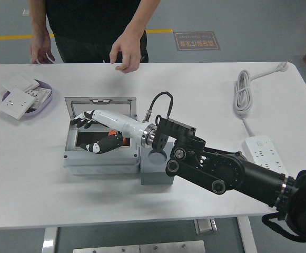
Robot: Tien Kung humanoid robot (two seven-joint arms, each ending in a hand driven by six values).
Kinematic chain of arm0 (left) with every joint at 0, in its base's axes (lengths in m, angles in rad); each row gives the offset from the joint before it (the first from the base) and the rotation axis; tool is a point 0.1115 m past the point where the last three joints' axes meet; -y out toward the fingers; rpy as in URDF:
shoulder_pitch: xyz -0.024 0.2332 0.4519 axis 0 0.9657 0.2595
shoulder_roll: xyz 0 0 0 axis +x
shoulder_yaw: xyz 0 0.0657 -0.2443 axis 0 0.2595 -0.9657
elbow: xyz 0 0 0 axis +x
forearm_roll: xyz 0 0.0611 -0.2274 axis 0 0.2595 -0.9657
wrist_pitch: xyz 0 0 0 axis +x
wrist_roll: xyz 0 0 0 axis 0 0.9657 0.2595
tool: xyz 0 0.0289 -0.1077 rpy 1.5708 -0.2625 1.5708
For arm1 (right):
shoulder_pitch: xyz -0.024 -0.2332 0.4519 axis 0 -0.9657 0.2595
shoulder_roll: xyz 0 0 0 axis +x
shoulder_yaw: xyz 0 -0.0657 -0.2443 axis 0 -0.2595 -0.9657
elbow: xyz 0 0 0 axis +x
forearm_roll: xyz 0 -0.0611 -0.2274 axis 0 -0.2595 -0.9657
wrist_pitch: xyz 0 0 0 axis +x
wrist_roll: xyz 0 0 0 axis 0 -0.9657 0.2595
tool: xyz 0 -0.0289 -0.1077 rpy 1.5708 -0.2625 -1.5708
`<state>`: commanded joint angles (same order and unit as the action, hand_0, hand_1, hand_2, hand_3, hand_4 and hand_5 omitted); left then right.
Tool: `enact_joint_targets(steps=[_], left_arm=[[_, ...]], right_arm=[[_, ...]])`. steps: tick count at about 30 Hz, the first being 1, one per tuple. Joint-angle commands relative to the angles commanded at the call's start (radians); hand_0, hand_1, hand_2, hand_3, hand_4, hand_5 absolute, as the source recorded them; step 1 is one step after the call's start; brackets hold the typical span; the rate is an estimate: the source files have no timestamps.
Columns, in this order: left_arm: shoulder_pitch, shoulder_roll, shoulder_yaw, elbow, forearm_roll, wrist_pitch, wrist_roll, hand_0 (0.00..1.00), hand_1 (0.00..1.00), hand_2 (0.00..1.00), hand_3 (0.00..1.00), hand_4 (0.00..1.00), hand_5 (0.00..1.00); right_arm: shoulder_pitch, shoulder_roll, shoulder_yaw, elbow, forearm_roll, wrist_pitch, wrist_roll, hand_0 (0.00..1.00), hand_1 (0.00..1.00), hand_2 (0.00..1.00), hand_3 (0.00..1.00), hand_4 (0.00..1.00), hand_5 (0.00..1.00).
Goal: Pick up the cylinder from the cube,place it in the box,flap close box
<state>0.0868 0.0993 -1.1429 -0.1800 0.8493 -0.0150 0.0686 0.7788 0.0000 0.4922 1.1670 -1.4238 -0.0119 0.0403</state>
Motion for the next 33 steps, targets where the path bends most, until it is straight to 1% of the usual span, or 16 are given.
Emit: enact_joint_targets(steps=[3,6,8,11,16,23,30,33], left_arm=[[0.000,-0.002,0.001,0.000,-0.001,0.000,-0.001,0.923,0.852,0.854,0.951,0.002,0.002],[-0.001,-0.002,0.000,0.000,0.002,0.000,-0.002,0.923,0.852,0.854,0.951,0.002,0.002],[-0.002,-0.002,-0.001,0.000,0.002,0.000,-0.002,0.923,0.852,0.854,0.951,0.002,0.002],[-0.003,-0.001,-0.002,0.000,0.003,0.000,-0.002,0.923,0.852,0.854,0.951,0.002,0.002],[-0.005,-0.001,-0.002,0.000,0.004,-0.001,-0.001,0.923,0.852,0.854,0.951,0.002,0.002],[-0.007,0.000,-0.001,0.000,0.005,0.000,0.000,0.923,0.852,0.854,0.951,0.002,0.002],[-0.009,0.000,-0.001,0.000,0.005,-0.001,0.000,0.923,0.852,0.854,0.951,0.002,0.002],[-0.010,0.000,-0.001,0.000,0.007,-0.002,-0.001,0.923,0.852,0.854,0.951,0.002,0.002]], right_arm=[[-0.001,0.000,0.032,0.055,0.055,0.013,0.000,0.860,0.736,0.770,0.833,0.727,0.211],[0.008,-0.001,0.067,0.108,0.075,0.020,-0.001,0.850,0.730,0.762,0.826,0.728,0.219],[0.015,-0.006,0.081,0.123,0.078,0.022,-0.002,0.850,0.730,0.762,0.826,0.728,0.219],[0.025,-0.017,0.098,0.125,0.079,0.025,-0.001,0.844,0.724,0.752,0.815,0.719,0.215],[0.044,-0.033,0.113,0.099,0.072,0.025,-0.001,0.844,0.722,0.752,0.813,0.718,0.217],[0.077,-0.044,0.119,0.034,0.068,0.025,0.001,0.845,0.723,0.748,0.812,0.716,0.217],[0.101,-0.032,0.104,-0.030,0.063,0.023,0.006,0.847,0.723,0.744,0.811,0.715,0.218],[0.115,-0.021,0.090,-0.074,0.067,0.023,0.011,0.847,0.723,0.744,0.811,0.715,0.218]])
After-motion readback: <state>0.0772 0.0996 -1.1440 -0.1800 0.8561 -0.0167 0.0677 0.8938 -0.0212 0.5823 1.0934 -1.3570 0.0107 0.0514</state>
